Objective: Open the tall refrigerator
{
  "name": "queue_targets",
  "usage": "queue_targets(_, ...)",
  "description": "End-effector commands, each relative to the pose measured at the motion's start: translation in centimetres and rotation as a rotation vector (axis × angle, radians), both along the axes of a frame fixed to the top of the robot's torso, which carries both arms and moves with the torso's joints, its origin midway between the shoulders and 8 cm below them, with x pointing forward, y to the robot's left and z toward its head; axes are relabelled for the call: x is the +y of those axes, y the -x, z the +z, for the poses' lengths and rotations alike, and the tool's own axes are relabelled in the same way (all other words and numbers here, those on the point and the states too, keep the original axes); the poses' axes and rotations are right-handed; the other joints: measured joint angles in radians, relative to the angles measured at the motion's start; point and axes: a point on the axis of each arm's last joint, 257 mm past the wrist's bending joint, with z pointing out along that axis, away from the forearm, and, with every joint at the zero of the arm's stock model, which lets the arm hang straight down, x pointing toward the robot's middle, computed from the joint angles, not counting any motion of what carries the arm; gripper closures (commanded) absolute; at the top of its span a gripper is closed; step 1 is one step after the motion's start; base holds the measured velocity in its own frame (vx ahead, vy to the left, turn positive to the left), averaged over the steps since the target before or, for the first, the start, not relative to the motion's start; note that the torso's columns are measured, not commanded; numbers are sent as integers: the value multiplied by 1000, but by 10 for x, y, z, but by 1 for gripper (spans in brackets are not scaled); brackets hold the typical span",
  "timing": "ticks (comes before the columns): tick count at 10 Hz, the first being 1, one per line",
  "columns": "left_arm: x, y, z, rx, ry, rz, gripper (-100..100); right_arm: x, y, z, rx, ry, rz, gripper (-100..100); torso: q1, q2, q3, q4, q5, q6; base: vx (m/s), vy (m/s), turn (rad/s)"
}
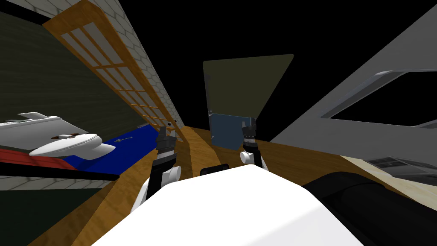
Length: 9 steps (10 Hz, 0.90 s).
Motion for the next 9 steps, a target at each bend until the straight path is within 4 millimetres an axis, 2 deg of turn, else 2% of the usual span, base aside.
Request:
queue_targets(1,0,0,0,0,0,0,0,0,0,0,0,0,0,0,0,40,-82,41,0,0,0,0,0)
queue_targets(9,0,0,0,0,0,0,0,0,0,0,0,0,0,0,0,618,-1234,617,0,0,0,0,0)
